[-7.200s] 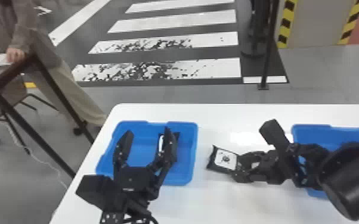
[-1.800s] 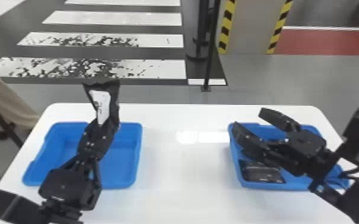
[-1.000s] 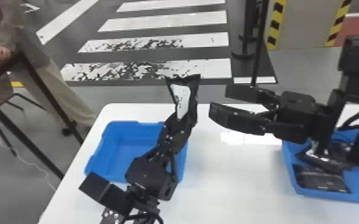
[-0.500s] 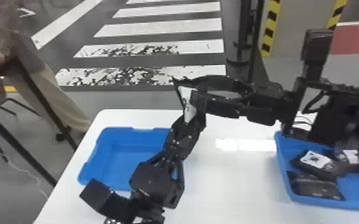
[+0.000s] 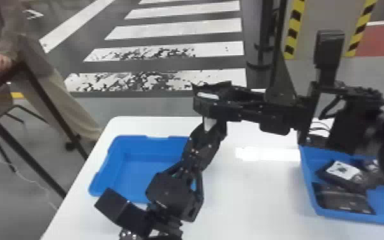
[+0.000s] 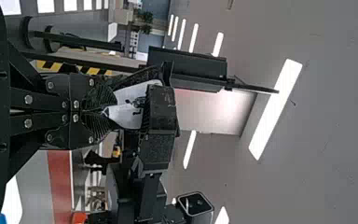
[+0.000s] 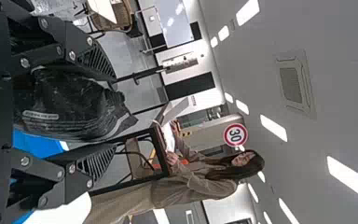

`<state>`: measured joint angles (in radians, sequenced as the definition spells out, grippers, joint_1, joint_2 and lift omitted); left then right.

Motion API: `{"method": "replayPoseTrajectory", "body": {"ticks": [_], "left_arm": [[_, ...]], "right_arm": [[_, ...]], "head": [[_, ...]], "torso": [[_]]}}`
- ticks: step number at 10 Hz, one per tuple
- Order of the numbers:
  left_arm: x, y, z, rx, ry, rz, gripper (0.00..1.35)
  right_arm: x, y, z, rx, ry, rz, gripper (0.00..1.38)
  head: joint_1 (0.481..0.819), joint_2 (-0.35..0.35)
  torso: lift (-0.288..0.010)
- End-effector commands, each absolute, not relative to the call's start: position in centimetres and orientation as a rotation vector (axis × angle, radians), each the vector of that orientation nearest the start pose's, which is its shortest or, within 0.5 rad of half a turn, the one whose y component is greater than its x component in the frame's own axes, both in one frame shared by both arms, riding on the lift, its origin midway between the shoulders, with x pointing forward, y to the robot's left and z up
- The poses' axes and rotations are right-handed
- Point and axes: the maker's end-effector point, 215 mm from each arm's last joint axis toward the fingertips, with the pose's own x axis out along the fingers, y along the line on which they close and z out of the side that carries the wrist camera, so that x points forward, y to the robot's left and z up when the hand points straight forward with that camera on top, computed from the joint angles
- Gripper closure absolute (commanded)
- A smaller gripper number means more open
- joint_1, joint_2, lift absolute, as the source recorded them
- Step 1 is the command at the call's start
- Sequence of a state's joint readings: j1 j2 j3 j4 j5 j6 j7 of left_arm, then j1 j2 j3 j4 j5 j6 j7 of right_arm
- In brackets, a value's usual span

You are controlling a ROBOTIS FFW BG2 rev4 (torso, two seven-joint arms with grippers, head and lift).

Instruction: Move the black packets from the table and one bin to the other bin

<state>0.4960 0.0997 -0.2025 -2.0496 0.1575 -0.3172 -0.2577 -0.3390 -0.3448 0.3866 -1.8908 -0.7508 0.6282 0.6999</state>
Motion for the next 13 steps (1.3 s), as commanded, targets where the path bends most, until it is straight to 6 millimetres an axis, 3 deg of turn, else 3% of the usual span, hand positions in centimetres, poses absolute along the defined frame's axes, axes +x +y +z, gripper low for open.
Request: {"method": "replayPoseTrajectory", "body": {"ticks": [1,6,7,8,9,10,12,13], "left_arm": [[40.7,9.3,-24.0,-0.159,-0.289,-0.445,1.21],[40.8,10.7,-24.4,-0.159,-0.293,-0.413,1.21],[40.8,10.7,-24.8,-0.192,-0.286,-0.411,1.07],[40.9,10.8,-25.1,-0.201,-0.281,-0.409,0.68],[40.9,10.7,-25.1,-0.202,-0.282,-0.409,0.38],[40.9,10.8,-25.4,-0.202,-0.277,-0.405,0.16],[41.0,11.3,-25.9,-0.209,-0.273,-0.392,0.12],[41.0,11.7,-26.0,-0.206,-0.272,-0.384,0.12]], "right_arm": [[46.3,5.5,-17.5,0.226,0.128,1.345,1.13],[45.7,5.4,-17.1,0.187,0.104,1.307,1.19],[46.0,5.0,-16.8,0.201,0.087,1.29,1.19],[46.5,4.3,-16.3,0.205,0.065,1.271,1.19],[47.2,3.4,-15.6,0.207,0.041,1.249,1.19],[48.1,2.1,-14.9,0.208,0.014,1.216,1.19],[50.1,-1.9,-14.2,0.177,-0.024,1.117,1.19],[51.6,-5.4,-14.9,0.149,-0.022,1.029,1.19]], "head": [[0.667,0.185],[0.669,0.205],[0.67,0.206],[0.669,0.206],[0.668,0.2],[0.662,0.189],[0.65,0.164],[0.641,0.139]], "torso": [[-0.11],[-0.11],[-0.11],[-0.11],[-0.11],[-0.11],[-0.11],[-0.11]]}}
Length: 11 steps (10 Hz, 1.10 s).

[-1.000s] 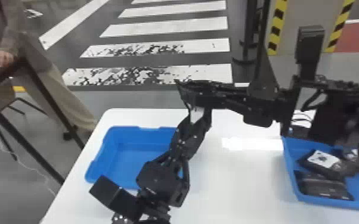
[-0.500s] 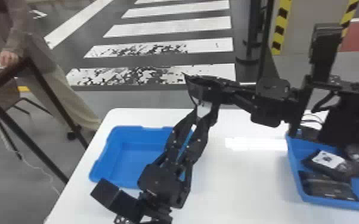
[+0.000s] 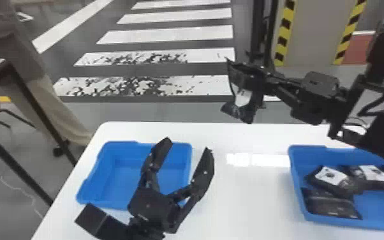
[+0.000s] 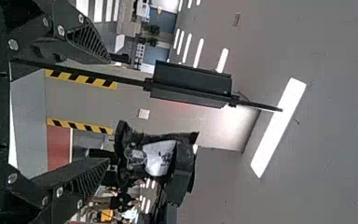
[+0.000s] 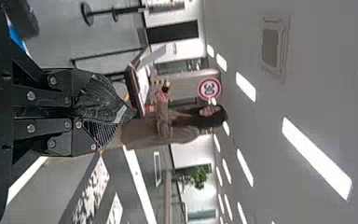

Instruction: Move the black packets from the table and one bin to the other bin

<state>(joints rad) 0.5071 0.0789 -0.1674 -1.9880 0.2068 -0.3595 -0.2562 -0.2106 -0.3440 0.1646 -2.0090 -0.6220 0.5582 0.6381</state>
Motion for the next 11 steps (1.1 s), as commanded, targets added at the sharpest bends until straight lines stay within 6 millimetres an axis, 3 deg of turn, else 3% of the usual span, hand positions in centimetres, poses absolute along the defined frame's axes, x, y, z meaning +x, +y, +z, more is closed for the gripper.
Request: {"method": "replayPoseTrajectory", "body": {"ticks": [1,3,4,6,8,9,10,11], "left_arm": [[40.9,12.1,-26.2,-0.202,-0.273,-0.375,0.12],[41.0,13.1,-26.4,-0.19,-0.273,-0.352,0.12],[40.9,13.6,-26.7,-0.187,-0.267,-0.342,0.12],[41.0,13.8,-27.0,-0.182,-0.263,-0.336,0.12],[41.0,14.1,-26.9,-0.178,-0.268,-0.328,0.11],[41.0,14.2,-26.9,-0.177,-0.273,-0.326,0.11],[40.9,14.3,-26.5,-0.171,-0.285,-0.32,0.11],[40.9,14.6,-26.4,-0.16,-0.292,-0.313,0.11]], "right_arm": [[53.1,-10.4,-17.1,0.107,0.008,0.902,1.19],[54.3,-19.5,-22.2,0.094,0.095,0.693,1.19],[54.7,-23.0,-26.3,0.115,0.179,0.619,1.19],[54.9,-27.6,-34.1,0.135,0.323,0.517,1.19],[54.7,-30.5,-38.4,0.117,0.396,0.451,1.18],[54.8,-32.1,-38.9,0.102,0.393,0.417,1.02],[54.3,-32.5,-38.2,0.079,0.364,0.405,0.54],[52.7,-32.7,-35.1,0.004,0.288,0.379,0.07]], "head": [[0.638,0.108],[0.652,0.006],[0.661,-0.025],[0.695,-0.115],[0.695,-0.157],[0.695,-0.178],[0.695,-0.195],[0.695,-0.206]], "torso": [[-0.11],[-0.11],[-0.11],[-0.11],[-0.11],[-0.11],[-0.11],[-0.11]]}}
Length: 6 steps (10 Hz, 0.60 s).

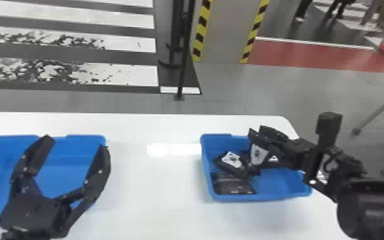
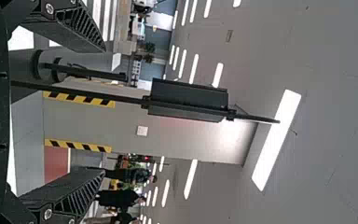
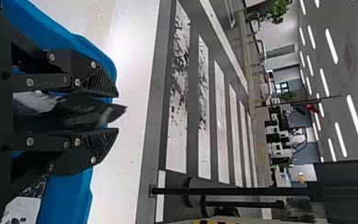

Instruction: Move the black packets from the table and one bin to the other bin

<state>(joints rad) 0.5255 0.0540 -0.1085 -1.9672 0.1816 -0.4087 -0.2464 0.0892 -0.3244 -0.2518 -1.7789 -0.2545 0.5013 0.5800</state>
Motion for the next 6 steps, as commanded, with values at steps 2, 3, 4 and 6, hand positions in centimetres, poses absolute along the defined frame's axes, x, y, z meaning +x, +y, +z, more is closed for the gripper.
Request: {"method": "replayPoseTrajectory", "body": {"ticks": [2,3,4,6], "left_arm": [[40.8,16.1,-26.8,-0.138,-0.288,-0.273,0.11],[40.9,16.9,-27.9,-0.142,-0.252,-0.249,0.12],[40.8,17.6,-29.1,-0.146,-0.216,-0.223,0.12],[40.5,20.1,-30.3,-0.124,-0.117,-0.131,0.11]], "right_arm": [[47.5,-31.3,-29.0,-0.088,0.077,0.299,0.13],[45.2,-31.7,-27.7,-0.093,0.015,0.26,0.14],[43.4,-31.6,-27.1,-0.094,-0.01,0.225,0.14],[41.9,-30.6,-28.1,-0.099,0.022,0.227,0.15]], "head": [[0.695,-0.213],[0.695,-0.205],[0.695,-0.196],[0.695,-0.186]], "torso": [[-0.11],[-0.11],[-0.11],[-0.11]]}}
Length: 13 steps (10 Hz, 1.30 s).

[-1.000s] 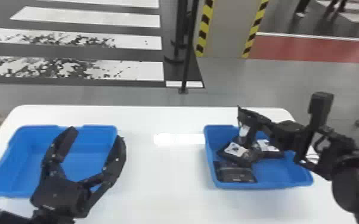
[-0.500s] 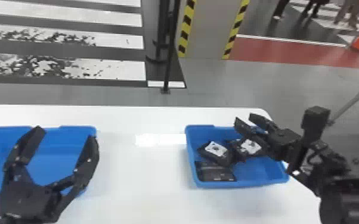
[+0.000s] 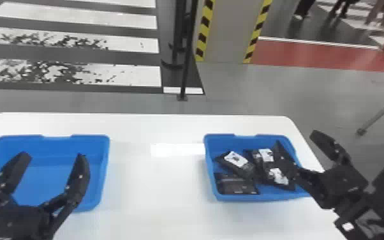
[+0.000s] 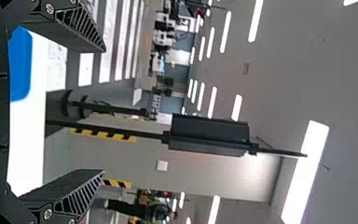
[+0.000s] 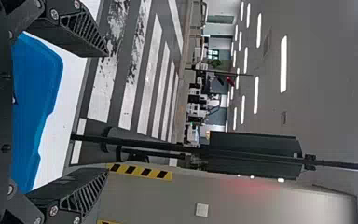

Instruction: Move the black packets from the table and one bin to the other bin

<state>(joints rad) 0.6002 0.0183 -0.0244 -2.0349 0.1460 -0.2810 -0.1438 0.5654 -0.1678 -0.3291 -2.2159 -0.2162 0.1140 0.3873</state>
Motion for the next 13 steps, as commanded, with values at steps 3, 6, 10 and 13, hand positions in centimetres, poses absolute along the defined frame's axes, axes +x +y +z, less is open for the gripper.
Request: {"method": "replayPoseTrajectory", "body": {"ticks": [3,6,10,13], "left_arm": [[39.4,23.4,-31.4,-0.049,-0.039,-0.003,0.11],[38.3,25.7,-30.9,0.003,-0.066,0.054,0.11],[38.3,24.9,-30.5,-0.013,-0.078,0.043,0.12],[38.4,24.8,-30.4,-0.015,-0.08,0.042,0.12]], "right_arm": [[39.8,-29.5,-28.5,-0.116,0.051,0.212,0.15],[39.2,-29.4,-27.8,-0.149,0.043,0.191,0.15],[39.1,-29.5,-27.9,-0.123,0.042,0.182,0.15],[39.1,-29.6,-28.4,-0.111,0.049,0.178,0.15]], "head": [[0.695,-0.111],[0.695,-0.057],[0.695,-0.065],[0.695,-0.071]], "torso": [[-0.11],[-0.11],[-0.11],[-0.11]]}}
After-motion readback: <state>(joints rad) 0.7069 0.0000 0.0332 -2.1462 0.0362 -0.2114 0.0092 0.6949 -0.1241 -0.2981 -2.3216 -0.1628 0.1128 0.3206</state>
